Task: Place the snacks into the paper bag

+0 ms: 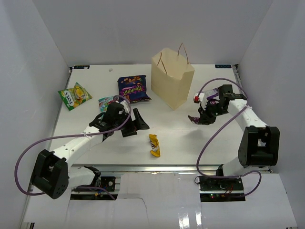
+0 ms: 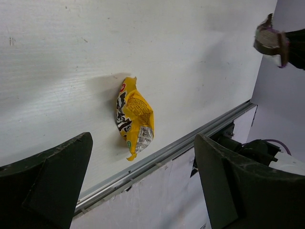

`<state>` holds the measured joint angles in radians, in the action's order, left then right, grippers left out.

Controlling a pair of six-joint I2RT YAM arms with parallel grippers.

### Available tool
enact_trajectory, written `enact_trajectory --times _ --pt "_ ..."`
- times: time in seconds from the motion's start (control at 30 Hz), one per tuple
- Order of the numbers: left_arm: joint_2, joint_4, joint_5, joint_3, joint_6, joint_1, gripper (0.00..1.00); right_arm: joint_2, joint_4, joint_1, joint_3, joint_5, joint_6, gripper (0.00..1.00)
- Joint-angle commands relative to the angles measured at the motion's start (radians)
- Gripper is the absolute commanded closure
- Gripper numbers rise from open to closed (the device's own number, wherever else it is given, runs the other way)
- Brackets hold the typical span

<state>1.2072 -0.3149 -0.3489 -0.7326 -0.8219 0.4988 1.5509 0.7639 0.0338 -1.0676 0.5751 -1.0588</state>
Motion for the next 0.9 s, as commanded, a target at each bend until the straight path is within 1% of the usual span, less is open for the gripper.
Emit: enact_trajectory --times 0.0,0.03,0.07,0.13,0.17,0.2,0.23,0.27,0.3,0.33,0.37,0.4,0.43,0.5,0.6,0.63,0.67,0.7,0.77,0.8,0.87 --pt "0.005 -0.026 0.033 -0.018 -0.019 0.026 0.02 -0.116 0.158 0.026 -0.089 0.255 -0.012 0.85" --pt "0.008 -0.027 0.034 -0.019 -0.017 0.029 0.02 -0.126 0.156 0.029 -0.150 0.275 0.011 0.85" --pt "0.012 -0.026 0.034 -0.022 -0.017 0.037 0.02 -0.133 0.153 0.032 -0.188 0.323 0.067 0.85" --pt "0.023 -0.027 0.034 -0.028 -0.011 0.044 0.02 -0.141 0.097 0.044 -0.273 0.365 0.161 0.87" --pt "0.026 -0.027 0.037 -0.031 -0.010 0.053 0.02 -0.138 0.057 0.049 -0.357 0.388 0.301 0.88" --pt "0.032 -0.027 0.039 -0.037 -0.008 0.058 0.02 -0.134 -0.057 0.063 -0.395 0.387 0.389 0.90" --pt "0.035 -0.027 0.042 -0.039 -0.003 0.063 0.02 -0.117 -0.127 0.070 -0.431 0.378 0.483 0.92" --pt "0.040 -0.029 0.047 -0.044 -0.005 0.072 0.02 -0.104 -0.197 0.090 -0.493 0.335 0.679 0.92" --pt "0.045 -0.030 0.050 -0.048 -0.003 0.079 0.02 -0.071 -0.307 0.101 -0.529 0.310 0.760 0.92" --pt "0.046 -0.033 0.057 -0.051 -0.005 0.086 0.02 -0.049 -0.339 0.121 -0.569 0.230 0.828 0.92" --pt "0.048 -0.036 0.073 -0.054 -0.006 0.101 0.02 -0.023 -0.356 0.162 -0.653 0.189 0.915 0.92" --pt "0.048 -0.036 0.079 -0.057 -0.008 0.109 0.02 0.029 -0.370 0.181 -0.693 0.148 0.953 0.92" --pt "0.048 -0.038 0.085 -0.057 -0.014 0.122 0.02 0.052 -0.392 0.198 -0.727 0.067 0.991 0.92" --pt "0.049 -0.039 0.108 -0.057 -0.023 0.138 0.02 0.119 -0.419 0.235 -0.802 0.002 1.090 0.92" --pt "0.054 -0.046 0.140 -0.059 -0.040 0.168 0.02 0.175 -0.475 0.271 -0.838 -0.115 1.126 0.92" --pt "0.052 -0.052 0.146 -0.059 -0.042 0.181 0.02 0.184 -0.489 0.278 -0.838 -0.168 1.128 0.89" --pt "0.057 -0.053 0.154 -0.060 -0.046 0.185 0.02 0.193 -0.511 0.281 -0.841 -0.182 1.128 0.85" --pt "0.060 -0.059 0.165 -0.062 -0.048 0.191 0.03 0.207 -0.515 0.279 -0.848 -0.202 1.131 0.74" --pt "0.072 -0.065 0.174 -0.070 -0.049 0.204 0.03 0.215 -0.514 0.279 -0.850 -0.224 1.117 0.61" --pt "0.080 -0.067 0.182 -0.073 -0.046 0.213 0.04 0.207 -0.515 0.279 -0.836 -0.221 1.100 0.49" --pt "0.106 -0.067 0.183 -0.085 -0.042 0.221 0.05 0.189 -0.515 0.278 -0.815 -0.201 1.082 0.39"
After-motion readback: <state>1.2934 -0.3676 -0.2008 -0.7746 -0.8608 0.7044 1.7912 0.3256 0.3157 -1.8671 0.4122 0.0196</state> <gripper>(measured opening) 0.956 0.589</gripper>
